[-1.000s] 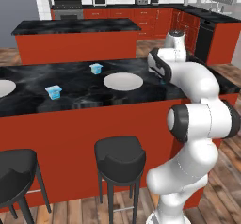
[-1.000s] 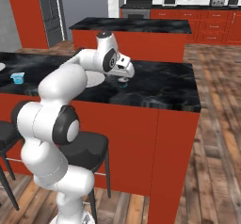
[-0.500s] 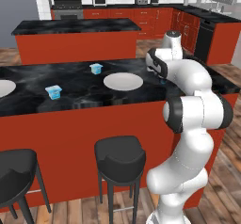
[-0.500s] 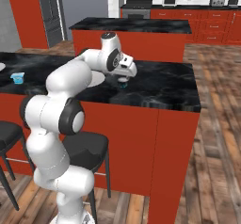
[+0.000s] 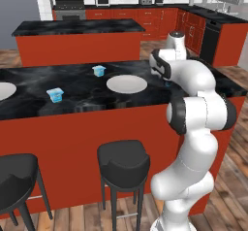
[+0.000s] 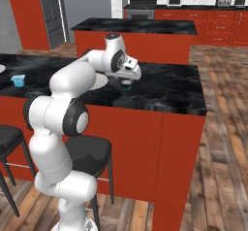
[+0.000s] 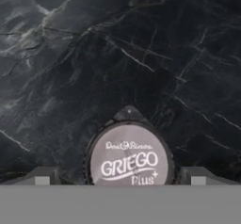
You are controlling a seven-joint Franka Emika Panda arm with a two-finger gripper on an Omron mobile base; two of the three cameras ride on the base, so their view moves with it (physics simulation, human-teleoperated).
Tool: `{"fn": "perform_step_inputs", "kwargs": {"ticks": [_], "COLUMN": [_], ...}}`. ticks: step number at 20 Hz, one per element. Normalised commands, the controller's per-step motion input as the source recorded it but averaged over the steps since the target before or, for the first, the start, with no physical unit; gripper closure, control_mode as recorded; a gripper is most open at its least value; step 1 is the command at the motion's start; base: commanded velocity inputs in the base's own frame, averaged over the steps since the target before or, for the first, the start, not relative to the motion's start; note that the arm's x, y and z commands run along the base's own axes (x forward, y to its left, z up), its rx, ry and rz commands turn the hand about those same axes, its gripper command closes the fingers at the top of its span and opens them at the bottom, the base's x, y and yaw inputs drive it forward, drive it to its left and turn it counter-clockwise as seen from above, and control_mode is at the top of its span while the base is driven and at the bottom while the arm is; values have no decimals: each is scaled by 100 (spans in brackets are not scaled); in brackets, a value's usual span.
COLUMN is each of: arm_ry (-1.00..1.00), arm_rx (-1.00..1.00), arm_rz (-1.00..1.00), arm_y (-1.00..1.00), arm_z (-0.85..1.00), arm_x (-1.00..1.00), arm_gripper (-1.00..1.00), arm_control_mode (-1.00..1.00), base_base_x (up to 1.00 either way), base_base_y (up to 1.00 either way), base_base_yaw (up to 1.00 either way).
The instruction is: Place two yogurt containers on each plate.
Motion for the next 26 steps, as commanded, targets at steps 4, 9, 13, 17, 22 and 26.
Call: {"fn": "perform_step_inputs", "kwargs": {"ticks": [4,9,13,17,22,26], "arm_ry": [3,0,0,0,0,0], "arm_rx": [0,-1,0,0,0,-1], "arm_rz": [-2,0,0,0,0,0], "arm_y": [-1,0,0,-8,3,36], "arm_z": [-20,-27,-26,-25,-7,-8], "arm_x": [-7,16,18,19,-4,-25], "arm_gripper": [-100,-100,-100,-100,100,100], "arm_control_mode": [-100,-100,-100,-100,-100,-100], "base_base_x": [0,0,0,0,0,0], "base_base_y": [0,0,0,0,0,0], "base_base_yaw": [0,0,0,0,0,0]}}
